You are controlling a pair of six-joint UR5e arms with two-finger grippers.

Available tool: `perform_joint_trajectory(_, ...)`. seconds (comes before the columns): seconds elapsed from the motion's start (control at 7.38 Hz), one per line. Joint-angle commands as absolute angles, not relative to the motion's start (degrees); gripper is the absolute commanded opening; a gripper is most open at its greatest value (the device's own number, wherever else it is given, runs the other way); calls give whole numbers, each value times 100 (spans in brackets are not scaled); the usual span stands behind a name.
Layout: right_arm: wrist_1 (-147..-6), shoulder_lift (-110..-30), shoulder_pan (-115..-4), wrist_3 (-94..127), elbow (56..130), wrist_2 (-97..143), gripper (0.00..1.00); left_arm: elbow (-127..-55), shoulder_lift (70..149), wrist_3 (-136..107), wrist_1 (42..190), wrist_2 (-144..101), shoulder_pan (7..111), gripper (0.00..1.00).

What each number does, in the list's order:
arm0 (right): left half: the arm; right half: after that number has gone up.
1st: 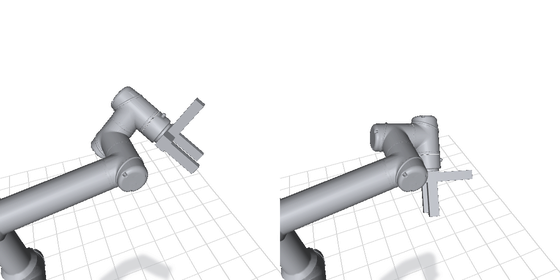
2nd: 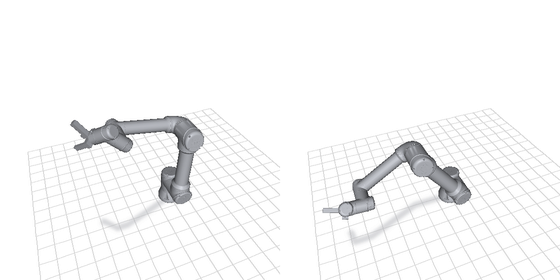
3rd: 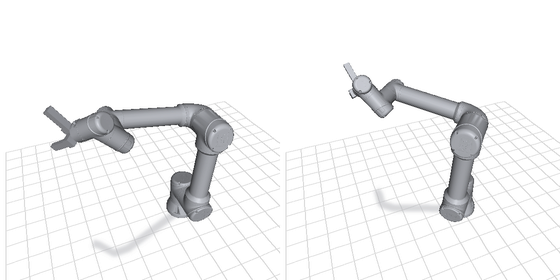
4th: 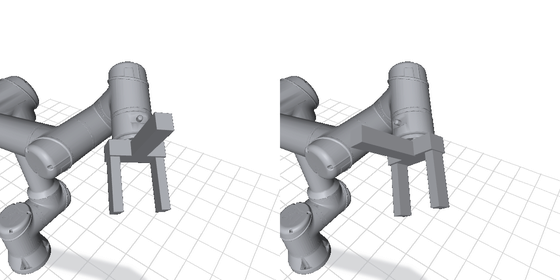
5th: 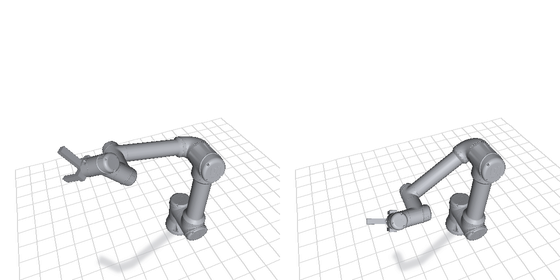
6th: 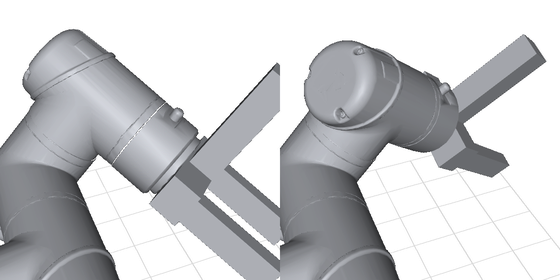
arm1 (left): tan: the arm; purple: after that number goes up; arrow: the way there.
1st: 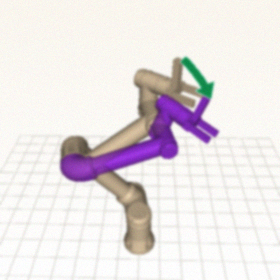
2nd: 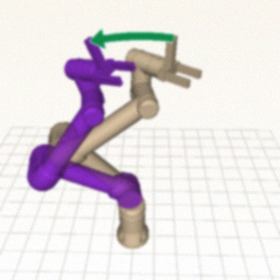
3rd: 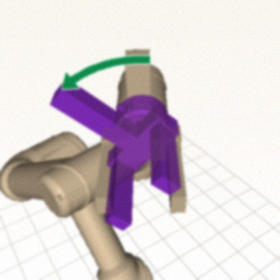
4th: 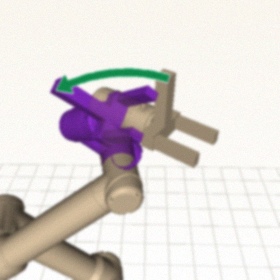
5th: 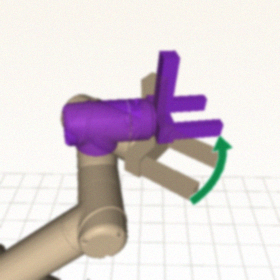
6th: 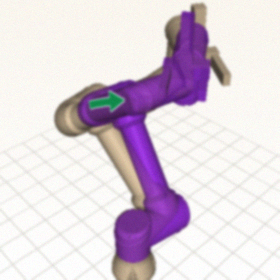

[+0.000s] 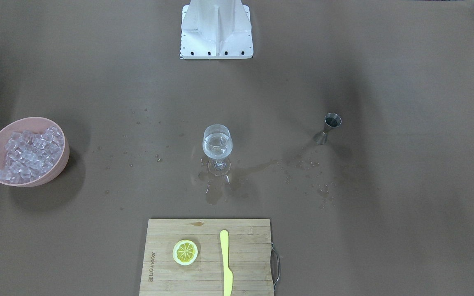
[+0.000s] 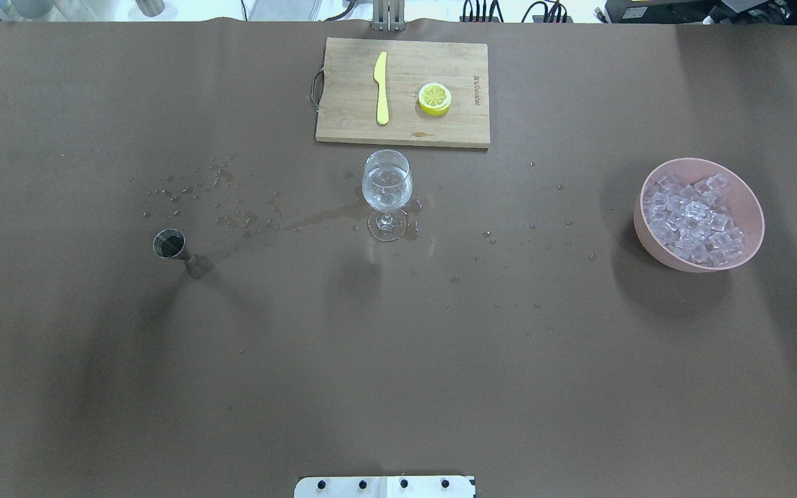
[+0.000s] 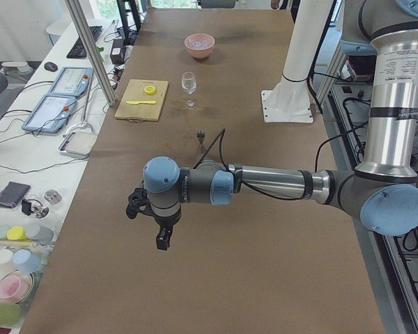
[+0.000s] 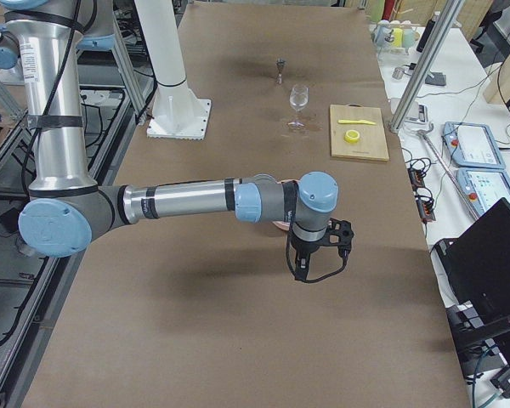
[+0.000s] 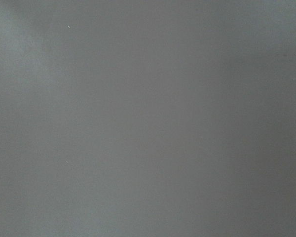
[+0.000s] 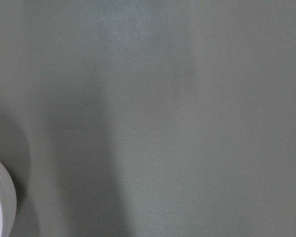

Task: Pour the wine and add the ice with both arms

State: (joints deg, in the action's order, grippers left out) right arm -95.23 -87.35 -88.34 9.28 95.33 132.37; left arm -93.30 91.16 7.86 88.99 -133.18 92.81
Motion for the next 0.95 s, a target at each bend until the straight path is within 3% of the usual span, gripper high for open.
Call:
perform_joint_trajectory(0.0,-9527,-8763,-8833,845,9519,13236,100,-9325,9114,791,8903,-13324,9273,98)
perform_joint_trajectory(0.81,-9527,-8824,-8833,501,9527,13245,100,-9316,9158,817,8947,-13324,9290,98)
